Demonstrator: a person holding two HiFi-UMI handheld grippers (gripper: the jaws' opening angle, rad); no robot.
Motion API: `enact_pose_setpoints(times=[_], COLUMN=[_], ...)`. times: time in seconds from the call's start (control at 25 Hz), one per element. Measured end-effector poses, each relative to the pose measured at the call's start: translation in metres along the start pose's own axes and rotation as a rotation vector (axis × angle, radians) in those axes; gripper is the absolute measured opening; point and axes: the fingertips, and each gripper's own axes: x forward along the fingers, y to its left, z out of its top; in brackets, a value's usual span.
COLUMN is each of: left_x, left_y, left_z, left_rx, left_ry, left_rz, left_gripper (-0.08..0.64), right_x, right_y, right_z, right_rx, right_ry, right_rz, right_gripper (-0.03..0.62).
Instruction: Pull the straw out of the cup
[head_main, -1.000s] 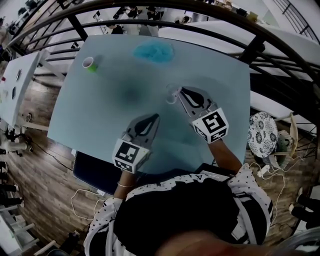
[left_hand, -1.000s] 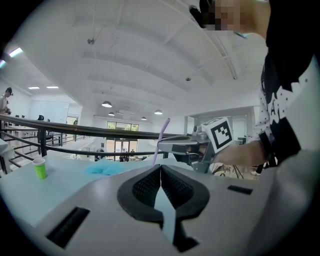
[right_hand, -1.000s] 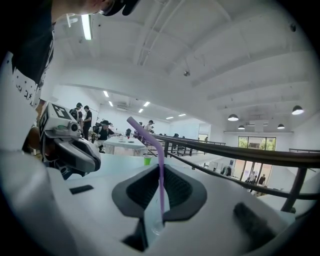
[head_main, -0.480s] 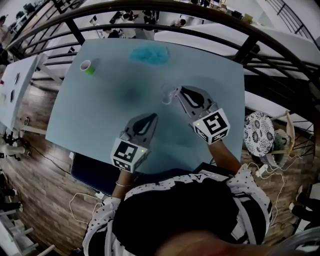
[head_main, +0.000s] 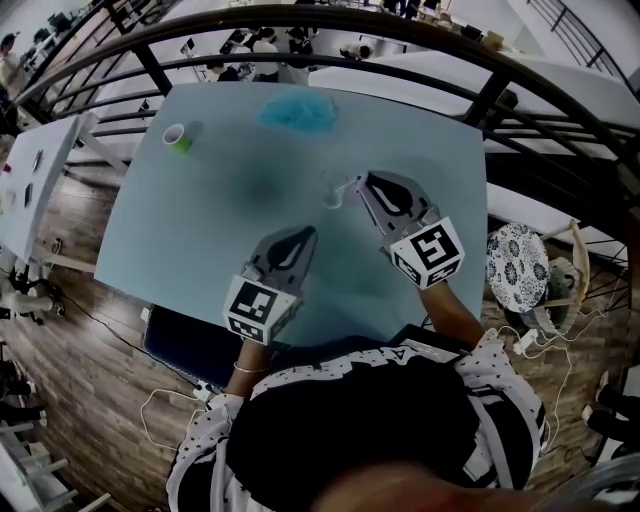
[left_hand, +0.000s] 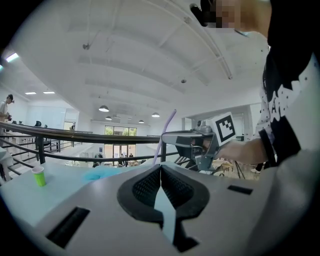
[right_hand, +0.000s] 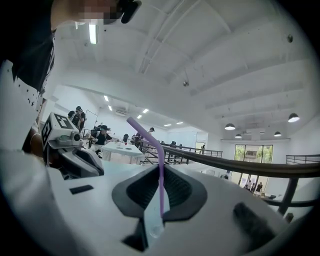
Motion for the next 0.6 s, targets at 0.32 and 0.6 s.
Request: enact_pose_setpoints(times=[0.32, 0.6], left_x=[-0.008, -0.012], left_y=[-0.01, -0.017], left_z=[0.005, 0.01], left_rx=[0.014, 0.023], left_ry=[-0.007, -0.014], left_rz=[-0.006, -0.017], left_gripper=[0.011, 0.011], right_x=[-0.015, -0.025], right_y=[0.012, 0.017], right_z=[0.009, 0.017], right_rx=[0.009, 0.004], right_ry=[-0.009, -0.015], right_rz=[0.016, 0.014], right_gripper=[0.043, 0.043])
